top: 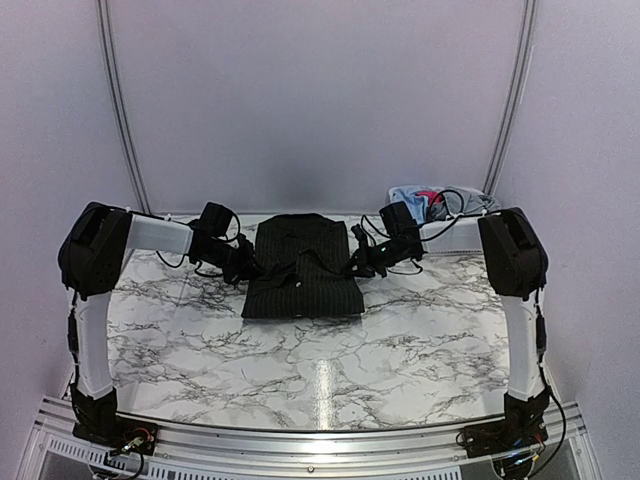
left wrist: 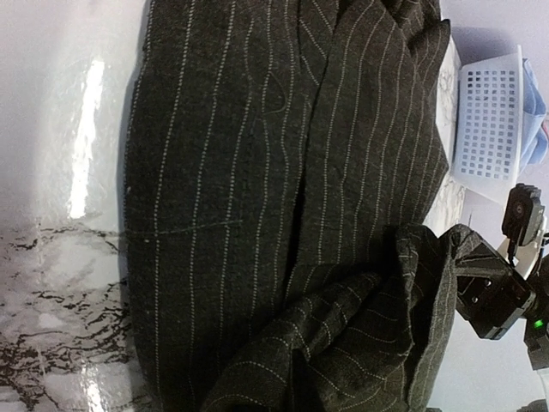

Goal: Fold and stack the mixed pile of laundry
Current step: Fold the rectangle-folded shirt at the center of the board, then smooth out the 2/3-rectangle-folded shirt at the center of the board.

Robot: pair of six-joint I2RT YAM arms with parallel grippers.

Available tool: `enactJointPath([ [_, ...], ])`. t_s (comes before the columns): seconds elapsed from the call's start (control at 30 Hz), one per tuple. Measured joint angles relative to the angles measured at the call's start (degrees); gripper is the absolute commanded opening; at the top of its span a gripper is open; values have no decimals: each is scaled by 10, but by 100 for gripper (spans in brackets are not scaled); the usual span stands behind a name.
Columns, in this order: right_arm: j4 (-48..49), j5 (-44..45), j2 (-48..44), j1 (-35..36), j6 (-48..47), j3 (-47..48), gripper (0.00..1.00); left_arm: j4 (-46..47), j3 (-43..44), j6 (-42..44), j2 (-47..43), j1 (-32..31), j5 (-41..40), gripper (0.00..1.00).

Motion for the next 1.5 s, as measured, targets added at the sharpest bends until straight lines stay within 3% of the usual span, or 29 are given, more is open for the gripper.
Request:
enactJointPath([
  [0.17,-1,9,11,0,-5,0,4,0,0,6,15,0,-2,1],
  [0.37,-17,14,12,-5,-10,6,53,-4,5,8,27,0,-4,1],
  [0.47,-26,17,4,-8,-11,11,62,-4,5,9,27,0,-5,3],
  [0.6,-34,17,-50,-9,-7,6,62,-5,5,10,27,0,-7,4],
  [0.83,-16,15,-169,26,2,-10,46,-5,5,10,27,0,-7,5],
  [1.17,45,3,-108,138,45,-75,33,-6,5,11,27,0,-7,12],
  [1.27,50,12,-70,135,51,-101,32,-7,6,14,27,0,-5,25],
  [1.5,76,13,-35,132,61,-114,33,-15,12,22,7,2,-1,73],
])
